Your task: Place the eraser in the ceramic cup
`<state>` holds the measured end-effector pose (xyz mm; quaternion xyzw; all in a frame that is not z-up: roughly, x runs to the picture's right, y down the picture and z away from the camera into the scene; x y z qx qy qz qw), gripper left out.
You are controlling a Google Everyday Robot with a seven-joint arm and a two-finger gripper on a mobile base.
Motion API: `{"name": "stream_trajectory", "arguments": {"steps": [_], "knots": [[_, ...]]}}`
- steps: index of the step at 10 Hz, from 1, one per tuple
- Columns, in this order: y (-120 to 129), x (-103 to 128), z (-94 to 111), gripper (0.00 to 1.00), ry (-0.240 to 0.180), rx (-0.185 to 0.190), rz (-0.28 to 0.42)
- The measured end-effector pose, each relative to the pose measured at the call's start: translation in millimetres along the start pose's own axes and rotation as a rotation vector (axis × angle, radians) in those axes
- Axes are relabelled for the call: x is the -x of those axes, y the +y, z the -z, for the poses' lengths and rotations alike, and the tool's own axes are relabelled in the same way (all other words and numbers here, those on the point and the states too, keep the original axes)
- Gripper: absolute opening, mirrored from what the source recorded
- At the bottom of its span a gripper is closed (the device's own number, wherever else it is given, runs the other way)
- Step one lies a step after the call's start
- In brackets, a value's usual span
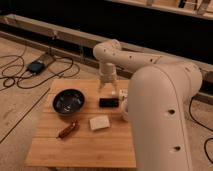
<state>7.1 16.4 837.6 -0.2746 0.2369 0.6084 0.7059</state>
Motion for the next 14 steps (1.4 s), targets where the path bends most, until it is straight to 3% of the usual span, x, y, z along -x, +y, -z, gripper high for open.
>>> {"name": "stream_trajectory", "arguments": {"steps": [3,7,12,14], "knots": [[25,-1,-16,0.65,-0.055,0.000,0.076],[29,5,-39,0.65,-0.125,-0.024,0.244],[25,22,-78,0.65,-0.138,0.010,0.427],[23,27,-87,0.65,-0.128,0.004,0.513]]}}
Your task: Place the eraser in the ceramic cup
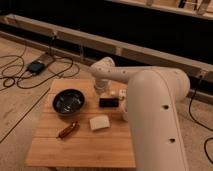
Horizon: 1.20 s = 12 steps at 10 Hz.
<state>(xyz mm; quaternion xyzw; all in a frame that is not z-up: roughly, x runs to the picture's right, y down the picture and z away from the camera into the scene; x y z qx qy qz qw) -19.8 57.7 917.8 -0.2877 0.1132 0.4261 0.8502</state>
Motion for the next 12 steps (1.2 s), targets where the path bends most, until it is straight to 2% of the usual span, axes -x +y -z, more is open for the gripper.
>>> {"name": "stream_trajectory", "arguments": {"steps": [5,12], "knots": [[-6,-5,-11,0.65,0.077,-0.022,0.191],[8,-17,-26,0.65,0.150,-0.023,0.314]]}}
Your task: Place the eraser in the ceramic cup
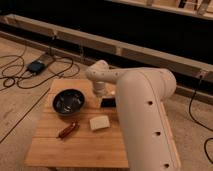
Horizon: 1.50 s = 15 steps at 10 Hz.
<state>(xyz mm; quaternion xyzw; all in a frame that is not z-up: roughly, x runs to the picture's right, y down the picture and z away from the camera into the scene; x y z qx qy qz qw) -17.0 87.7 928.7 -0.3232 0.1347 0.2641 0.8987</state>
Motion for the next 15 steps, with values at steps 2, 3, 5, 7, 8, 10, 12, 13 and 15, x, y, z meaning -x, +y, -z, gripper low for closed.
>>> {"name": "stream_trajectory", "arguments": {"steps": [2,3,5,7,8,10,12,13,15], "knots": [[4,-1,-8,0.65,0.013,-0.002,0.014],[3,-2,-12,0.65,0.018,-0.007,0.011],[0,-3,-18,0.64,0.026,-0.017,-0.007],[-8,-5,-22,0.50,0.027,-0.032,-0.039],[-13,-7,-22,0.38,0.022,-0.039,-0.062],[-20,-11,-19,0.19,0.018,-0.044,-0.094],[-26,-16,-8,0.01,0.011,-0.048,-0.122],[-26,-16,-1,0.00,0.004,-0.045,-0.129],[-24,-14,21,0.00,-0.030,-0.030,-0.148]]}}
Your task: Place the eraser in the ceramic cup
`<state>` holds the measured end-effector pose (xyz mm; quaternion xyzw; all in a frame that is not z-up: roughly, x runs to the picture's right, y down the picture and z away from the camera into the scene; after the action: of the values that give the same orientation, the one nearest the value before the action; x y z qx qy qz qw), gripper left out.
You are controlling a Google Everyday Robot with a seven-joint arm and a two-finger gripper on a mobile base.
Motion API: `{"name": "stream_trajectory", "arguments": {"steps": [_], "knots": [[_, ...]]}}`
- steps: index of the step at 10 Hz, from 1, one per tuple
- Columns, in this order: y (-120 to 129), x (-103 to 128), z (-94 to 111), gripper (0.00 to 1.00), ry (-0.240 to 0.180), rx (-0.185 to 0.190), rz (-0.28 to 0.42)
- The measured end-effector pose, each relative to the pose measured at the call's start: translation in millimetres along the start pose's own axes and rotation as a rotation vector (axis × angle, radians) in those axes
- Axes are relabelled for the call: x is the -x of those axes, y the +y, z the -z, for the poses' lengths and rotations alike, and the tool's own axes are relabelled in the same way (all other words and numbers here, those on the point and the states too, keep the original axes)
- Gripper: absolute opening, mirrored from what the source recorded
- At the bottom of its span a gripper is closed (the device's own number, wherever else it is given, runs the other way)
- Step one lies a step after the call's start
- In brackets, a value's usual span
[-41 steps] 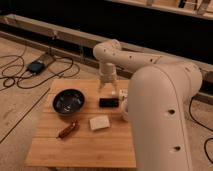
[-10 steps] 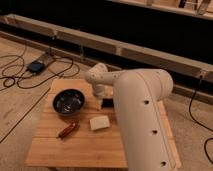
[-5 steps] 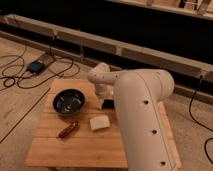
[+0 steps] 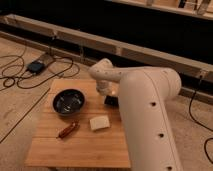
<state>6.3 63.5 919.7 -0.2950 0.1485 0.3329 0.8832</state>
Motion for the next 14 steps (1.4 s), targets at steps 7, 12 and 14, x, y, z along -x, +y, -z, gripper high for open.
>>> {"name": "stream_trajectory", "arguments": {"steps": [7,12,14], "knots": [[-7,-3,89,0.00,-0.199,0.107,-0.149],[-14,-21,149,0.00,-0.328,0.098,-0.198],[-7,-33,163,0.00,-0.373,0.112,-0.214]]}}
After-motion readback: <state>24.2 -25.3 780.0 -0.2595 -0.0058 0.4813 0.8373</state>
